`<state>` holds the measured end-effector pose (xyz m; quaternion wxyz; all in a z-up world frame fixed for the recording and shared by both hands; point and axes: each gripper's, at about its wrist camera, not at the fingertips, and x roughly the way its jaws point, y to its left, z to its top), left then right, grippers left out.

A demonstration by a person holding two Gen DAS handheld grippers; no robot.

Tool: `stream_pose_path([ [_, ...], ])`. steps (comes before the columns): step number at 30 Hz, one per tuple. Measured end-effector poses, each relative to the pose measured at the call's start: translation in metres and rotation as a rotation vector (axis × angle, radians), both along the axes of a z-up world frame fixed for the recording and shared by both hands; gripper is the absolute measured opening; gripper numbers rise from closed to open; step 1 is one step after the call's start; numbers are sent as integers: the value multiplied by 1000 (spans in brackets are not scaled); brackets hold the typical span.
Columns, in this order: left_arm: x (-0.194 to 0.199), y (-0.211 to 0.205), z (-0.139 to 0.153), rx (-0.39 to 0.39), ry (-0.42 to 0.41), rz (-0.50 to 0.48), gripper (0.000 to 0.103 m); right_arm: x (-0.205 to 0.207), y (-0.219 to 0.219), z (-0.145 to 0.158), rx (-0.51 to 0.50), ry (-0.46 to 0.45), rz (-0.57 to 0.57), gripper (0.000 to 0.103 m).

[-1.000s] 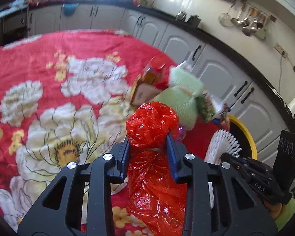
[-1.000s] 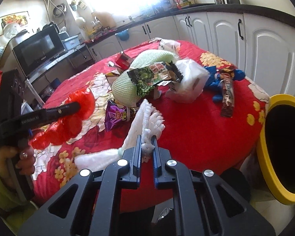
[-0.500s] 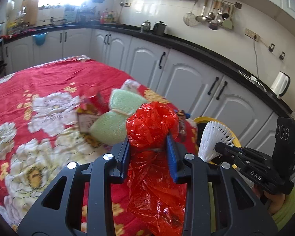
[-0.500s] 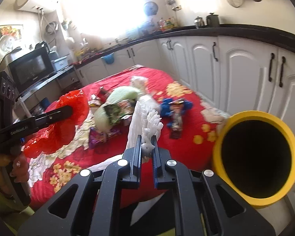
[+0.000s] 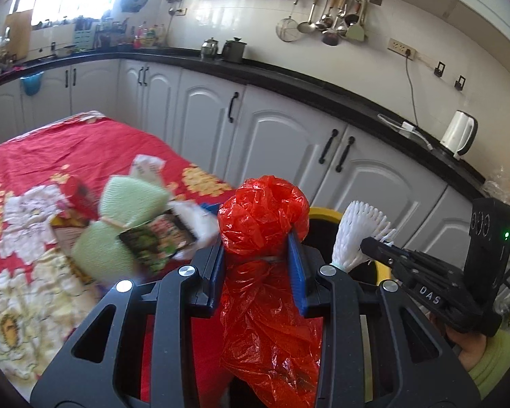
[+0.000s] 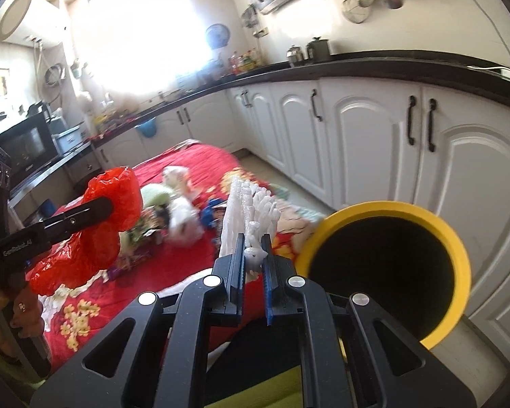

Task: Collect trash
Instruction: 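Carry the red bag and white item over the yellow bin with both grippers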

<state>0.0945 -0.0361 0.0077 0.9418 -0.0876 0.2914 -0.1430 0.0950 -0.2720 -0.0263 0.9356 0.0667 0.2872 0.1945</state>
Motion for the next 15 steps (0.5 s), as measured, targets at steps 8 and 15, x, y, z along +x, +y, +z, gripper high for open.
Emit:
stream_pose_path([
  [8, 15, -37, -1, 0, -8, -53, 25, 8, -38, 4, 3, -21, -92, 9],
  [15, 27, -68, -6, 6, -12, -103, 25, 14, -64, 1, 0, -28, -161, 9],
])
